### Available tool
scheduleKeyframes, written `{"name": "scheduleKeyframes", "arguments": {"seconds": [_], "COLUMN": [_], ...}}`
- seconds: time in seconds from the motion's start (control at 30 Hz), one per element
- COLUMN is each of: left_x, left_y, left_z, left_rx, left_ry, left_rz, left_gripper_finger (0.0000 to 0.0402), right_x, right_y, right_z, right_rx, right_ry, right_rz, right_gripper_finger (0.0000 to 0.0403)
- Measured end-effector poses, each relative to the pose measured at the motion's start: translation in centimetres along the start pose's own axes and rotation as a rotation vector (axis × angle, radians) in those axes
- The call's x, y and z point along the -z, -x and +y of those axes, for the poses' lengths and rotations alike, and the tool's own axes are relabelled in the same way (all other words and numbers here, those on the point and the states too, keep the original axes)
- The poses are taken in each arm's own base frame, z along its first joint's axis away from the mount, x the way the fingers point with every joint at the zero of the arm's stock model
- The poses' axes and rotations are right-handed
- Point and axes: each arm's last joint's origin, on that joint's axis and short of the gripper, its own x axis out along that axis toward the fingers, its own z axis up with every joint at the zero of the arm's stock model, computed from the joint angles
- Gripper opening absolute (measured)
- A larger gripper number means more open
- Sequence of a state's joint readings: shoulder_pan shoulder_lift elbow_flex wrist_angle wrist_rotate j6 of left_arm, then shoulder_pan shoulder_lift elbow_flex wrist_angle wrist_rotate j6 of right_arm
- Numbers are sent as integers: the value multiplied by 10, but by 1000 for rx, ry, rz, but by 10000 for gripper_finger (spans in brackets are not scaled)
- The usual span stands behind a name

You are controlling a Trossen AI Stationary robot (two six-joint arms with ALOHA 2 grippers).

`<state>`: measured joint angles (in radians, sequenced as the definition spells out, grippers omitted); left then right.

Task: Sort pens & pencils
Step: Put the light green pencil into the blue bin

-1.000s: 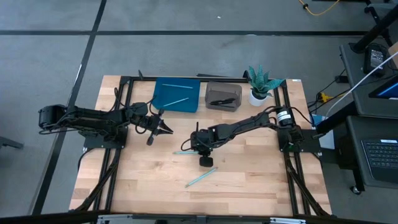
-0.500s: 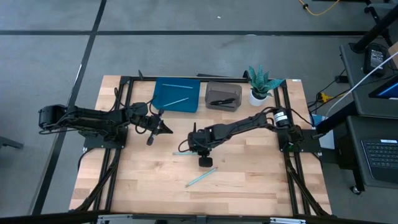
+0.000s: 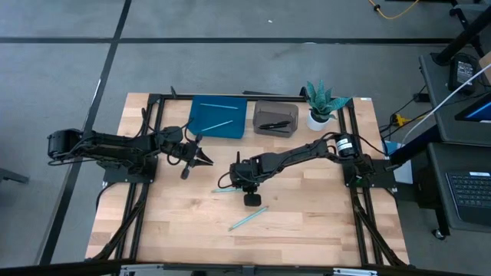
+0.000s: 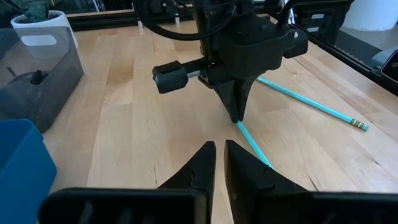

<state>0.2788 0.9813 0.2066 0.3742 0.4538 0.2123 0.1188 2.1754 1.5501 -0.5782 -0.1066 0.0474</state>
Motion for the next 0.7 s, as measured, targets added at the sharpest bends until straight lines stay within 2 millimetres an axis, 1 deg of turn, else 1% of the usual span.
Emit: {"name": "scheduleKeyframes", "arguments": {"seconds": [0.17,0.4,0.57,0.7], "left_x": [0,0,0,0], "left_y": [0,0,0,0], "left_z": [0,0,0,0], "left_rx": [0,0,0,0], "left_ry": [1,1,1,1], "left_rz": [1,1,1,1], "left_gripper_finger": [28,13,2,3], "right_x": [0,0,1,1], "right_y": [0,1,1,2], "right_z": [-2,-5,-4,-4], "right_rx": [2,0,-32,-32], "right_ry": [-5,-12,-15,-13], "right_rz": [3,8,11,16], "right_gripper_finger": [14,15,16,11]}}
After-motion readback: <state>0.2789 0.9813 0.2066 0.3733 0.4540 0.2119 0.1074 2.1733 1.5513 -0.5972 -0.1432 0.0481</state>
